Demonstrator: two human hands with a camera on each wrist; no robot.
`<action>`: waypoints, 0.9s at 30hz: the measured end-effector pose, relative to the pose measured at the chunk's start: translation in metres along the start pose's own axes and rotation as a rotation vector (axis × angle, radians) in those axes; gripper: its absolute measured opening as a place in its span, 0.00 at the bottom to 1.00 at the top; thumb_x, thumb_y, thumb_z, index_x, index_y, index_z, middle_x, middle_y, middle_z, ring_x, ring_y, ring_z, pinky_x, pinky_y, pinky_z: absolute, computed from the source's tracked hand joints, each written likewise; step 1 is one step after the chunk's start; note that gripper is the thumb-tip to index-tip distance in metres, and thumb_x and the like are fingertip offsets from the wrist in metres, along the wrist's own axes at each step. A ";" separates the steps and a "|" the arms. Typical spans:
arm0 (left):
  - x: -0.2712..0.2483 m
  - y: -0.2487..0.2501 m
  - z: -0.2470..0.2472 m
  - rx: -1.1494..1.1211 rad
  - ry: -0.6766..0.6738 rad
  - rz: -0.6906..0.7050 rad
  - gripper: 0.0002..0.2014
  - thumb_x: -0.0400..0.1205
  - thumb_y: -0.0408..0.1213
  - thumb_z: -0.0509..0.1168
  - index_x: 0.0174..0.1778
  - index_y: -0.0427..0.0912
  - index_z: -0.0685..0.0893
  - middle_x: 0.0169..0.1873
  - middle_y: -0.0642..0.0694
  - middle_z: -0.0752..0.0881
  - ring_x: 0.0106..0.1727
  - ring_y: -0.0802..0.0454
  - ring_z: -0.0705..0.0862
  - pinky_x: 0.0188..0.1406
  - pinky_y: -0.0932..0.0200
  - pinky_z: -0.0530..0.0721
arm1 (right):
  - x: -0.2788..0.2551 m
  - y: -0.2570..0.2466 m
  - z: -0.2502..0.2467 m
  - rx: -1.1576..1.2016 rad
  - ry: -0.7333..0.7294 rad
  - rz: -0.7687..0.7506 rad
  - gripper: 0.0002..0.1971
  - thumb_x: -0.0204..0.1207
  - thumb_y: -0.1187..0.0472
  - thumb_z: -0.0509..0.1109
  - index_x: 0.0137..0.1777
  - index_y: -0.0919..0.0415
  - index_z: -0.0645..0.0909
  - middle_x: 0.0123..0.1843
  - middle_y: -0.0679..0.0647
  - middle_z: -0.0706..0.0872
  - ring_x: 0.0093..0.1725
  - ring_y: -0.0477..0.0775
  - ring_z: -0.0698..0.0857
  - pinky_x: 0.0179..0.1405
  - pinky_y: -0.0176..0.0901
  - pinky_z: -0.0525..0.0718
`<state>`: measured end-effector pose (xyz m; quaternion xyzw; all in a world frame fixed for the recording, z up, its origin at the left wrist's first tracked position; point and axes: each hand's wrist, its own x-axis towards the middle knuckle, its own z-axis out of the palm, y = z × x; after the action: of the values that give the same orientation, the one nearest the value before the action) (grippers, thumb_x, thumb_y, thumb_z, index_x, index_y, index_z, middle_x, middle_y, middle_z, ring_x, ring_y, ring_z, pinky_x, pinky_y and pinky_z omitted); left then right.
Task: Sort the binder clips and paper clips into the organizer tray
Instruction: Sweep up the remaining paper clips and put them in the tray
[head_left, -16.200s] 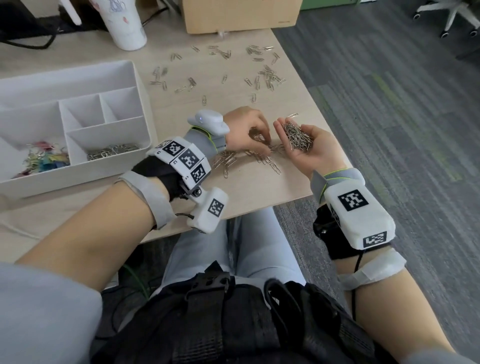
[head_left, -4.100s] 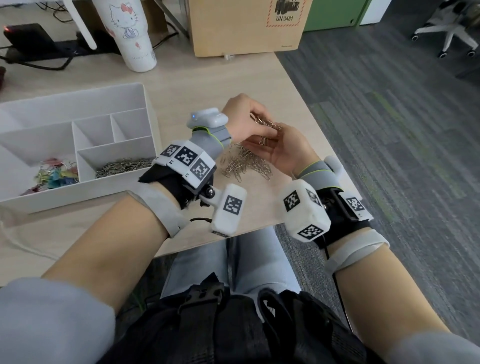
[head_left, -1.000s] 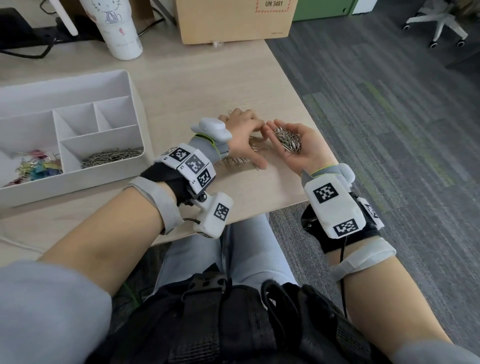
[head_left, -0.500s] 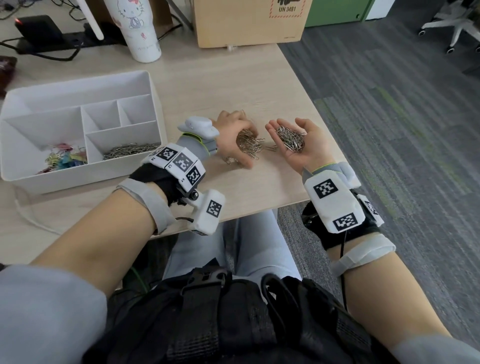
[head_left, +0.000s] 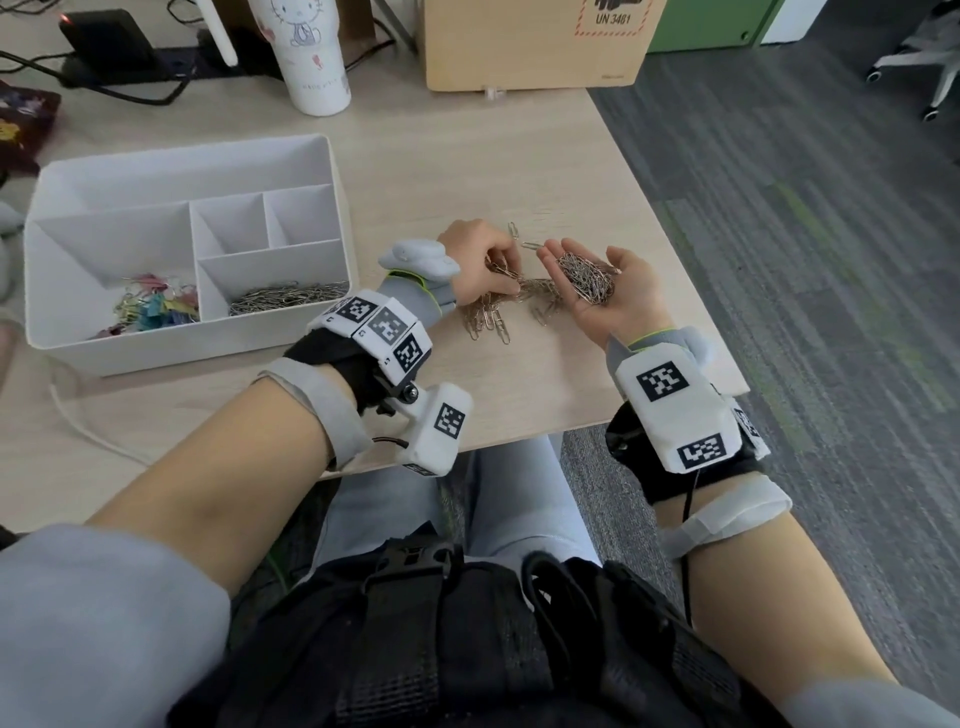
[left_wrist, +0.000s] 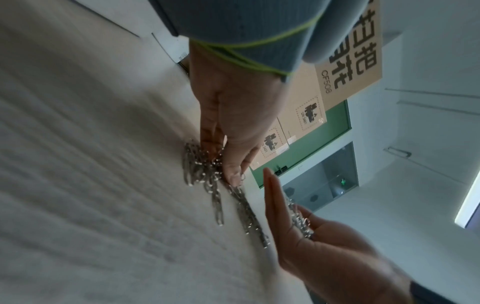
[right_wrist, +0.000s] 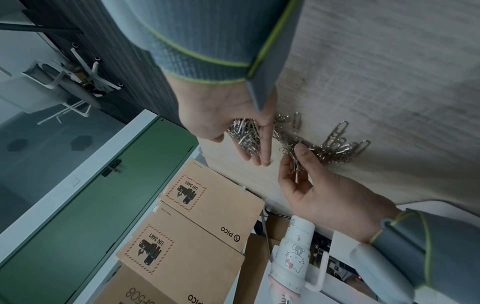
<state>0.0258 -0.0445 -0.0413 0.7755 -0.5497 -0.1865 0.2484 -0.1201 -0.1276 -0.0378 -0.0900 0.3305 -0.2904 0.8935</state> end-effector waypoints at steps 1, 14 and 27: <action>0.000 0.000 -0.001 -0.032 0.022 -0.008 0.10 0.68 0.37 0.76 0.45 0.42 0.89 0.38 0.49 0.83 0.41 0.53 0.79 0.44 0.60 0.75 | 0.000 0.000 0.001 0.022 0.004 -0.004 0.24 0.87 0.59 0.49 0.49 0.81 0.78 0.46 0.76 0.83 0.47 0.72 0.84 0.67 0.57 0.80; 0.008 0.022 -0.040 -0.267 0.017 0.108 0.08 0.67 0.36 0.77 0.40 0.47 0.89 0.27 0.59 0.83 0.25 0.71 0.77 0.36 0.71 0.77 | 0.004 0.026 0.034 -0.087 -0.049 0.091 0.16 0.85 0.66 0.51 0.49 0.77 0.77 0.45 0.74 0.87 0.55 0.70 0.82 0.48 0.59 0.87; 0.002 0.018 -0.055 -0.180 0.035 0.186 0.09 0.68 0.33 0.75 0.44 0.43 0.90 0.37 0.45 0.87 0.35 0.55 0.83 0.42 0.63 0.82 | 0.001 0.041 0.056 -0.051 -0.073 0.118 0.18 0.85 0.67 0.50 0.42 0.73 0.78 0.41 0.66 0.83 0.51 0.62 0.84 0.65 0.54 0.76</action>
<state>0.0438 -0.0409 0.0137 0.6987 -0.5959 -0.1978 0.3429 -0.0642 -0.0965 -0.0102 -0.1037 0.3097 -0.2254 0.9179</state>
